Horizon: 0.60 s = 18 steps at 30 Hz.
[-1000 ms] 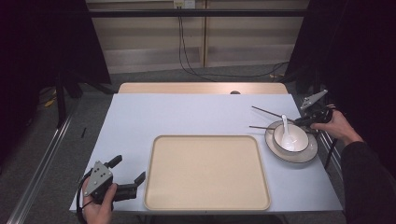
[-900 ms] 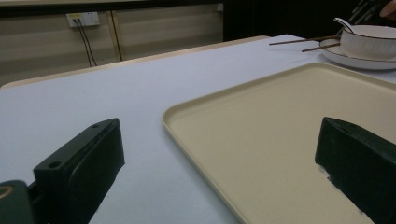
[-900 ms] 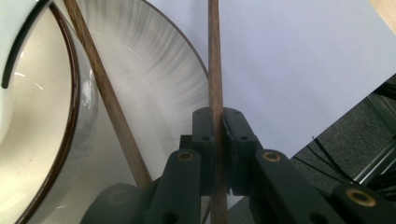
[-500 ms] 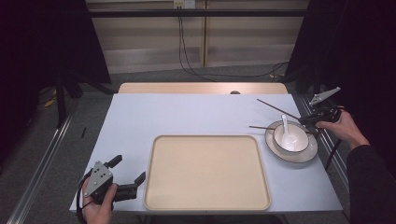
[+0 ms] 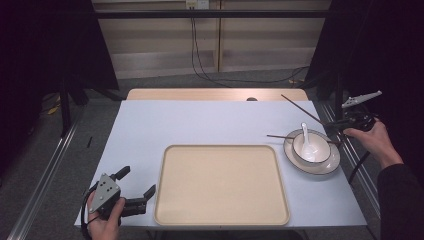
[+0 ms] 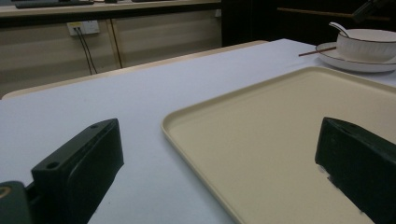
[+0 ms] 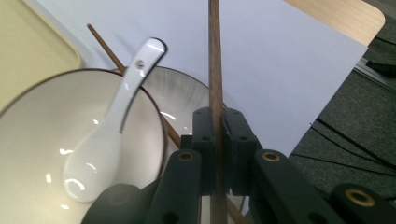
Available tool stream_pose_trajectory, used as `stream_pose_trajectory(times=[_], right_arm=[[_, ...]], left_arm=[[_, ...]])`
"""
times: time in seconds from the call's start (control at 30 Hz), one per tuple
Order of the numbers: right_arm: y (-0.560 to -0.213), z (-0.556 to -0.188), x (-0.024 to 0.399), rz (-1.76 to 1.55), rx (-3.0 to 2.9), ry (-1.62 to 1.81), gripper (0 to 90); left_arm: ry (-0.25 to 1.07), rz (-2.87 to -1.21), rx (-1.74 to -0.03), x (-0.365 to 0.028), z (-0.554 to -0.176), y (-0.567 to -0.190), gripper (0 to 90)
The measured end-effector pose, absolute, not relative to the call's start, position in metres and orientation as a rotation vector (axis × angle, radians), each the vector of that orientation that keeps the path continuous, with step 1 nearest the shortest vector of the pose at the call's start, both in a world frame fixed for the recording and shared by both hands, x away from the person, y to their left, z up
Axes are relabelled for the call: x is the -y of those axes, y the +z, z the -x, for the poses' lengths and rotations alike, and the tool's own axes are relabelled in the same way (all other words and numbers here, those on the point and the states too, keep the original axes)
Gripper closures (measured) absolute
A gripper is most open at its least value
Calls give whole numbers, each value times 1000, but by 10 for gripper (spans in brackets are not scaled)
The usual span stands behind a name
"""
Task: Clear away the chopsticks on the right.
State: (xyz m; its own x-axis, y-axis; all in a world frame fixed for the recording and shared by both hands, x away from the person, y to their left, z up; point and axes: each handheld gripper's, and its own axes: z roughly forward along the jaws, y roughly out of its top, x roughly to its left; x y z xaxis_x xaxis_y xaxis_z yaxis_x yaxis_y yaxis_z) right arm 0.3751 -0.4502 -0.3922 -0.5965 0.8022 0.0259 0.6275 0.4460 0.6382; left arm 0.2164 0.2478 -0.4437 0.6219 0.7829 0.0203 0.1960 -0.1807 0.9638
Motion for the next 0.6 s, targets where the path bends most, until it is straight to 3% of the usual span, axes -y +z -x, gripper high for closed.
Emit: stream_pose_trajectory(times=[0.6], right_arm=[[-371, -304, 430, -1324, -2283, 1155, 853]], left_arm=[[633, -1694, -802, -245, -215, -444, 10]])
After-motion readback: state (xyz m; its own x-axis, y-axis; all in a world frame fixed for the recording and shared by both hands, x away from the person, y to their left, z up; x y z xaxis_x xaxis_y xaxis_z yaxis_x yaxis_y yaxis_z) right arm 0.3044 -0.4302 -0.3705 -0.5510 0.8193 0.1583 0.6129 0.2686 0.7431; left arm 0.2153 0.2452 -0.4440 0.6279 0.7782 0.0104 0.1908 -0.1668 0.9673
